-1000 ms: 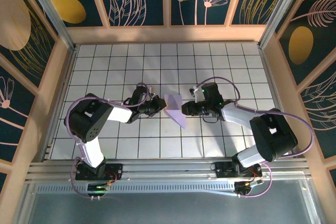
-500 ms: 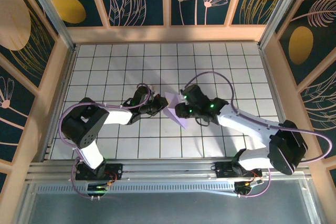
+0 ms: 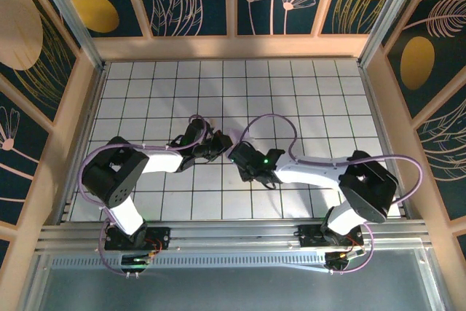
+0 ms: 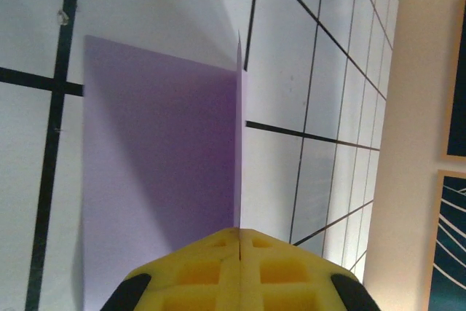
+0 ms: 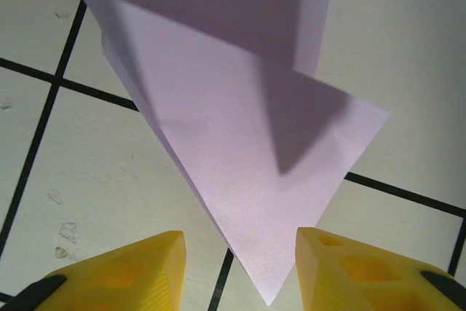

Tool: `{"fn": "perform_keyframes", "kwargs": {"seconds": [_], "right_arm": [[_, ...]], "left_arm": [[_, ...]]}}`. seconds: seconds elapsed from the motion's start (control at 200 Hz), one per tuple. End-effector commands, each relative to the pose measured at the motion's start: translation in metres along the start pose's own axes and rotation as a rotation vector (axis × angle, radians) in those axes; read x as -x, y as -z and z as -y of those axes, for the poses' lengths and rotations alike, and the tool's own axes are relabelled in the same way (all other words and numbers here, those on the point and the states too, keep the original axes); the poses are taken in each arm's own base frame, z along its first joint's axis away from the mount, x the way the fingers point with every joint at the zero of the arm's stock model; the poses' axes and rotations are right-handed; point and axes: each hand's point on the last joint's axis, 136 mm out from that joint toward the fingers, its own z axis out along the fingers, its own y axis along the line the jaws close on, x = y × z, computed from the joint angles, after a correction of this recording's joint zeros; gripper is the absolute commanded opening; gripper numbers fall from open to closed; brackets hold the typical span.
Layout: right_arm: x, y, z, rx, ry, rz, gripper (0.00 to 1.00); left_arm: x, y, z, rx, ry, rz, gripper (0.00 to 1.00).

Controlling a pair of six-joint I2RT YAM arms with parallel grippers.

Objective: Fold a paper plane with a square sheet of paper (fold left side to right side)

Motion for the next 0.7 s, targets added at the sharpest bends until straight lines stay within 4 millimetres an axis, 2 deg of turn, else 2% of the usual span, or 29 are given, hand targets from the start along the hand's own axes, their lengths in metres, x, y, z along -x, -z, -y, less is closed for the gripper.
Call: {"fn": "perform_keyframes", "kwargs": {"seconds": [0.0,0.255,0.691], "right_arm": [[0.014,-0.003,-0.005,-0.039,0.022,0.064,0.44],[0.024,-0.011,-0.007,-0.092,0.074,0.097,0.42],[0.021,-0.022,-0.006,-0.123,0.106,0.093,0.33]], "left_arm": [[0.003,0.003,0.013,-0.016,0.007,0.013,0.00],[0.002,0.002,0.014,-0.022,0.005,0.005,0.00],[0.002,0.002,0.014,-0.019,0.005,0.004,0.00]]}}
